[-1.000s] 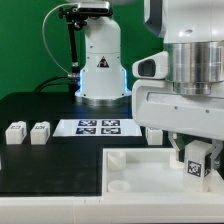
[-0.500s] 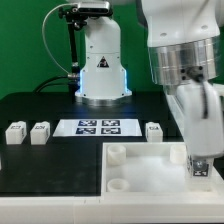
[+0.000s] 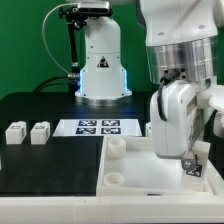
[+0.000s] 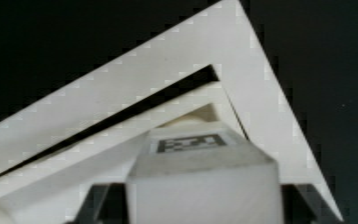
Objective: Assemble one leg
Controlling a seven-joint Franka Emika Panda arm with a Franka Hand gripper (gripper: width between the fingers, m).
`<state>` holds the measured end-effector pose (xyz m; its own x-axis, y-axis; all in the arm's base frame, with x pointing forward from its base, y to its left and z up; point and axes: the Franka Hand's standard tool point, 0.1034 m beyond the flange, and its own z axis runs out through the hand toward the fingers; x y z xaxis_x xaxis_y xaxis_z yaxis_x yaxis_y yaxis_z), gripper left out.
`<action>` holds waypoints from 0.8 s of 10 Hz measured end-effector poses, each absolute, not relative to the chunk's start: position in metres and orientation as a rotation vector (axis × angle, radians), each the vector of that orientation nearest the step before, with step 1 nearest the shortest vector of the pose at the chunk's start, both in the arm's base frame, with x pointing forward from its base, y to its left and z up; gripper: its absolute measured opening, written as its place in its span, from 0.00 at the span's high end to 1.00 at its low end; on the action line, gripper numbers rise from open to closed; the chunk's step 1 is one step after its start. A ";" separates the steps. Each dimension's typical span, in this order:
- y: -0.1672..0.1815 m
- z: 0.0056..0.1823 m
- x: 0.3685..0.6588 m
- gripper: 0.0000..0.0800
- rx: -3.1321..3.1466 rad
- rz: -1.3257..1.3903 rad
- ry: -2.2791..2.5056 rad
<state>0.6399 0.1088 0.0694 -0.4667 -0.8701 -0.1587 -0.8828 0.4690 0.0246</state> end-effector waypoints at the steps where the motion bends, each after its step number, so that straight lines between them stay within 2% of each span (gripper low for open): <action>1: 0.108 0.070 0.640 0.62 -1.554 0.145 2.587; 2: 0.109 0.069 0.639 0.62 -1.601 0.142 2.558; 3: 0.109 0.069 0.639 0.49 -1.602 0.141 2.557; 4: 0.111 0.070 0.639 0.32 -1.605 0.140 2.552; 5: 0.117 0.074 0.638 0.23 -1.613 0.141 2.542; 7: 0.128 0.092 0.640 0.19 -1.625 0.145 2.509; 8: 0.125 0.085 0.638 0.19 -1.629 0.144 2.518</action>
Offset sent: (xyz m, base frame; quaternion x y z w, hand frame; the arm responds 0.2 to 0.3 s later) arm 0.0000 0.0000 0.0000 0.0000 0.0000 0.0000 1.0000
